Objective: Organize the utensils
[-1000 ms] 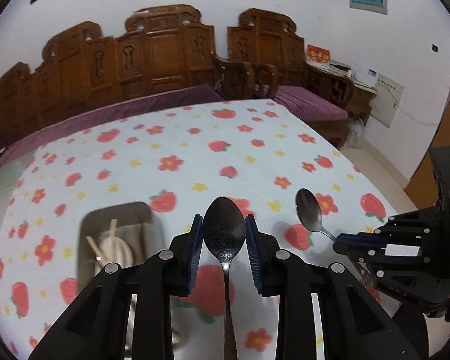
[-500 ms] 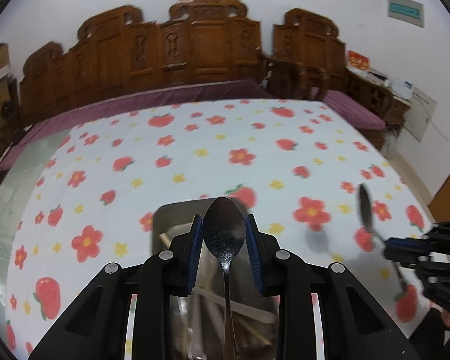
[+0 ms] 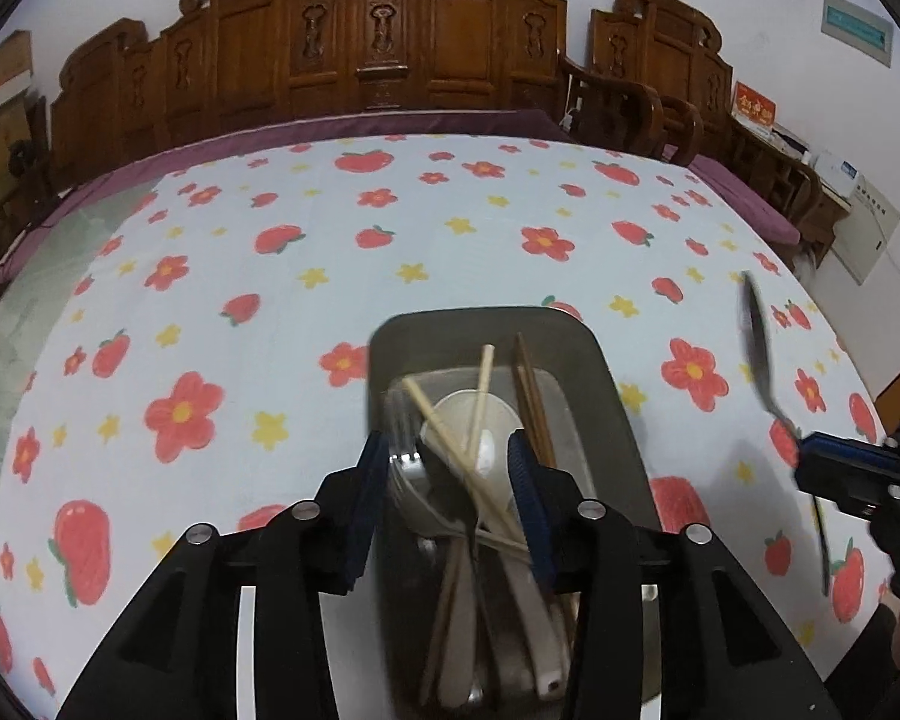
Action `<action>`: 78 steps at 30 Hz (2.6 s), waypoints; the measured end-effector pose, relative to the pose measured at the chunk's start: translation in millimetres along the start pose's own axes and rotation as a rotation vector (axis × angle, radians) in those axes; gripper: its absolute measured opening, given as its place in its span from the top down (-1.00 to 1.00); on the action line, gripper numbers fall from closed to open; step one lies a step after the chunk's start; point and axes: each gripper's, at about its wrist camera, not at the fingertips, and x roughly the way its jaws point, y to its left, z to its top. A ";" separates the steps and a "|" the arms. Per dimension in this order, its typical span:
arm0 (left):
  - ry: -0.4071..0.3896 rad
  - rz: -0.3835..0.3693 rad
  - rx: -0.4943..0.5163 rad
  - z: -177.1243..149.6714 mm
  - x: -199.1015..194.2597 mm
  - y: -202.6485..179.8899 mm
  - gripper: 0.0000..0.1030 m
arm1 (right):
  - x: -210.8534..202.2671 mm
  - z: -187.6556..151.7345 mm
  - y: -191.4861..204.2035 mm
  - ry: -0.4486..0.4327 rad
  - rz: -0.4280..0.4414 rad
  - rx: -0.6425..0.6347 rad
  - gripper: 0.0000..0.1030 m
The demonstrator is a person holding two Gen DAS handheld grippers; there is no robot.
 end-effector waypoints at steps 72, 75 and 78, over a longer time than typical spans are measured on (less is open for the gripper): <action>-0.243 0.050 -0.002 -42.1 -198.9 -40.7 -0.85 | -177.8 -43.5 35.5 -0.380 -0.237 0.140 -0.95; -0.289 0.067 0.009 -42.2 -218.8 -50.1 -0.85 | -197.6 -47.5 38.5 -0.421 -0.251 0.137 -0.95; -0.326 0.068 0.000 -43.0 -237.4 -54.4 -0.85 | -218.2 -51.8 41.8 -0.465 -0.264 0.134 -0.95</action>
